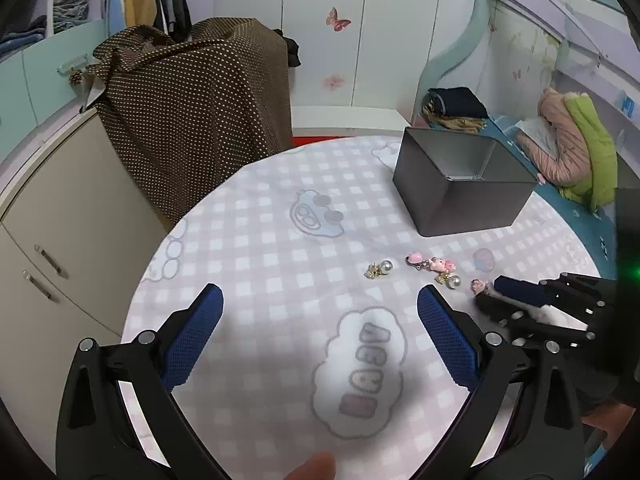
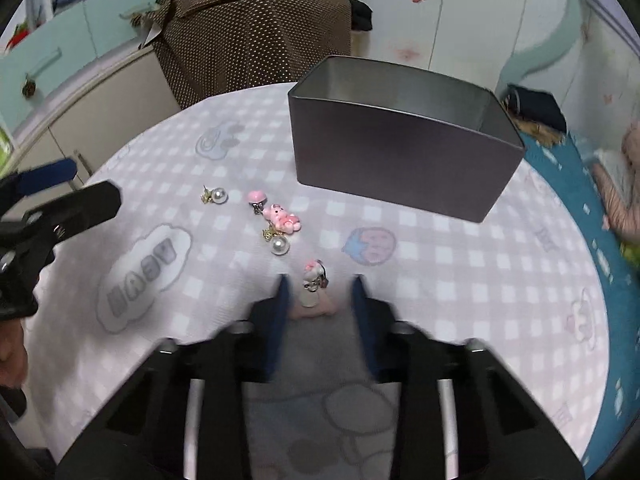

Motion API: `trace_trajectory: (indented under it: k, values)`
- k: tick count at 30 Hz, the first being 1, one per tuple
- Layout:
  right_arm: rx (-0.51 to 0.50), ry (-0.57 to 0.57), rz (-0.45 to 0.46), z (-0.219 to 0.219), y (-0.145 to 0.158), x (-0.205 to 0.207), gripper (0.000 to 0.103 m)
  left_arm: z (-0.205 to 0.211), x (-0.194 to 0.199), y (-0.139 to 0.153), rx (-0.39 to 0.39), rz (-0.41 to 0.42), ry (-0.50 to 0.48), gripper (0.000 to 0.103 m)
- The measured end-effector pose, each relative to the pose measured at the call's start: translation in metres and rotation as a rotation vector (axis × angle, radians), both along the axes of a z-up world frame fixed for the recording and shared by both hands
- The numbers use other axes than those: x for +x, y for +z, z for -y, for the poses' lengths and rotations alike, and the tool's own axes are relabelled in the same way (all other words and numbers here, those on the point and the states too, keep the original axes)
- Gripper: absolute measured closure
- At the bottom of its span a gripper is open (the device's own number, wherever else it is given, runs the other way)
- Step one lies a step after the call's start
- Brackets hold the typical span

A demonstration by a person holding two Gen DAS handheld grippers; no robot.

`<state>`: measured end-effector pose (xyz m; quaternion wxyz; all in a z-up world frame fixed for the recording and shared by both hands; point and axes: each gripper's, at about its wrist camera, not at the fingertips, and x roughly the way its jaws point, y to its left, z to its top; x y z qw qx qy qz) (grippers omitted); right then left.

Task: Organize jewelry
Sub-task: 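Grasp a pearl earring with the left tool while the right tool grasps a pink charm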

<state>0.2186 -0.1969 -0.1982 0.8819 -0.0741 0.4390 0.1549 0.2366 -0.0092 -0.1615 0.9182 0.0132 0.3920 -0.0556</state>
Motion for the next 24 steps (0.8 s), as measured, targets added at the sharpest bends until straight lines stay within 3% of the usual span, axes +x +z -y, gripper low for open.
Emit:
trace_trajectory:
  k: [10, 17, 18, 19, 24]
  values:
    - [0.053, -0.028, -0.008, 0.021, 0.001, -0.006, 0.083, 0.021, 0.038, -0.026, 0.050, -0.042, -0.062, 0.005]
    - [0.074, -0.037, -0.007, 0.026, 0.007, -0.005, 0.083, 0.027, 0.063, -0.043, 0.062, -0.079, -0.047, 0.007]
    - [0.075, -0.037, -0.006, 0.026, 0.008, -0.005, 0.083, 0.027, 0.064, -0.045, 0.051, -0.088, -0.050, 0.015]
    - [0.076, -0.037, -0.005, 0.027, 0.008, -0.006, 0.083, 0.026, 0.065, -0.047, 0.041, -0.105, -0.054, 0.031]
    - [0.091, -0.041, -0.001, 0.030, 0.012, -0.007, 0.083, 0.025, 0.062, -0.048, 0.026, -0.102, -0.068, 0.043]
